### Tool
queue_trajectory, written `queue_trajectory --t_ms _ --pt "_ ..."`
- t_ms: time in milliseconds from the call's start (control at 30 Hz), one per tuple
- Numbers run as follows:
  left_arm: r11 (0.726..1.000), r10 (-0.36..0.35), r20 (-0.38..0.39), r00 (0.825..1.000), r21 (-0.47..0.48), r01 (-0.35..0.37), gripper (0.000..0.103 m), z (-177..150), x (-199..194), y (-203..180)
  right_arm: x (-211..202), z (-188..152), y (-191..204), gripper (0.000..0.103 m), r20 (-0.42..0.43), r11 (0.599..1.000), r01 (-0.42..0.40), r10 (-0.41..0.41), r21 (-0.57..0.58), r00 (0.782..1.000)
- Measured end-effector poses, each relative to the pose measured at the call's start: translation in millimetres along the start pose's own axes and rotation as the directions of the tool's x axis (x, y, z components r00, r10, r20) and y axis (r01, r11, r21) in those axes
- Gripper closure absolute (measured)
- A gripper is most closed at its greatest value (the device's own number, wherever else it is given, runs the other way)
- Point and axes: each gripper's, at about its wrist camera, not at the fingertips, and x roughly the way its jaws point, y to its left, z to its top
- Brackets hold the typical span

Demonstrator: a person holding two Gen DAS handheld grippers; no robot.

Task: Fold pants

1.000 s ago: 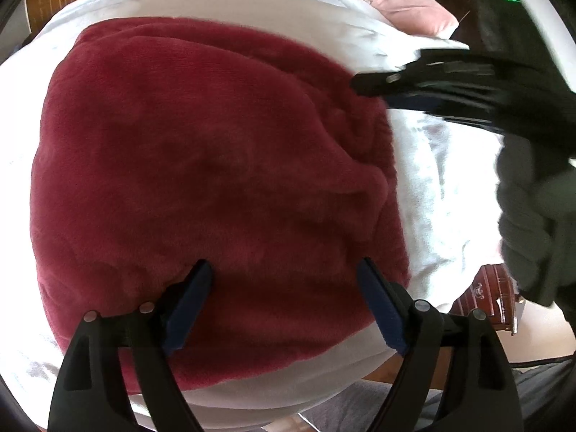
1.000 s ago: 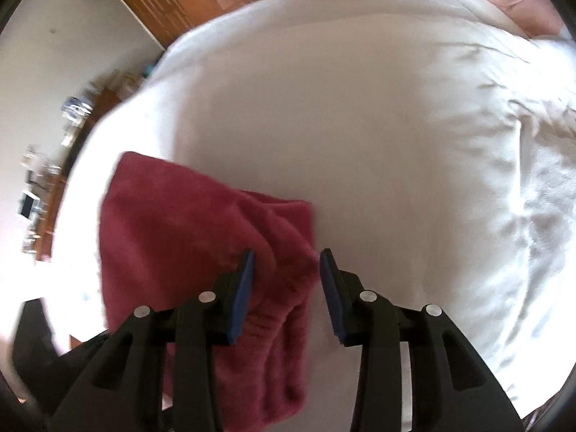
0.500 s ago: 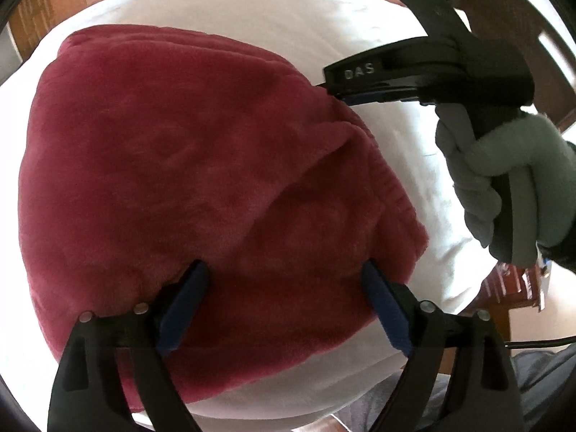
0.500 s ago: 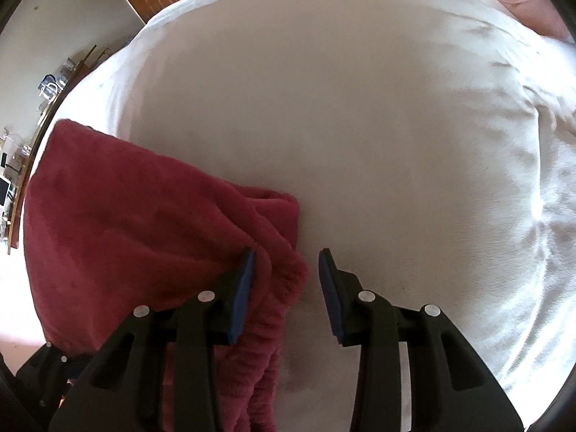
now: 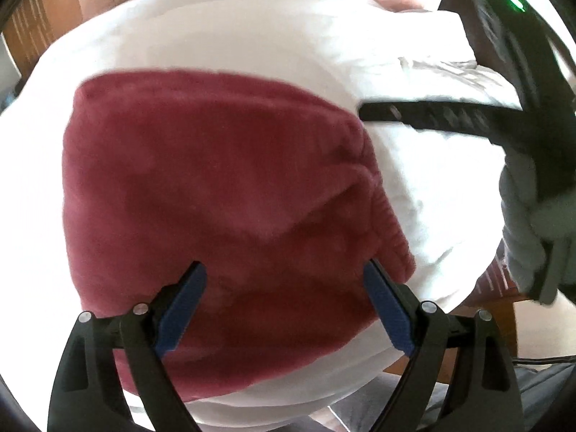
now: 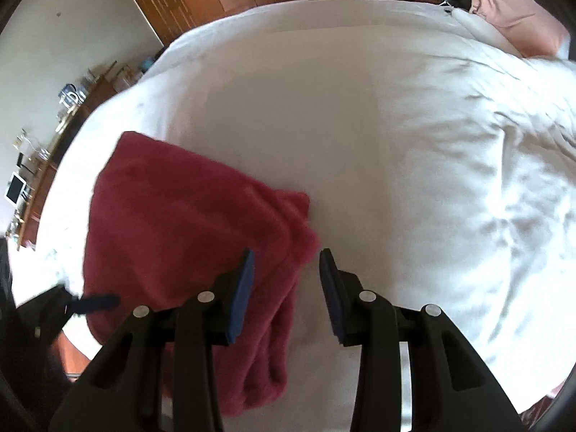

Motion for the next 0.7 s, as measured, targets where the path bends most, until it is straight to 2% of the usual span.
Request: queue_trajectory --t_ms 200,367,567,700 --pt "0.999 0.032 0.028 0.999 0.023 -0.033 0.016 9 -19 12 -18 -33 24 0.065 -0.028 1.0 -0.016 0.016 0.012 0.999" --pt "0.998 0.043 0.018 0.999 0.051 -0.044 0.016 5 -15 29 -1 -54 46 0.065 -0.083 1.0 -0.01 0.012 0.024 0.996" --pt "0.995 0.022 0.008 1.0 0.094 -0.022 0.016 -1 -12 41 30 -65 52 0.065 -0.125 0.994 0.083 -0.075 0.064 0.989" --pt "0.989 0.0 0.001 1.0 0.149 -0.001 0.016 -3 -9 42 45 -69 47 0.065 -0.148 0.988 0.113 -0.096 0.106 0.984"
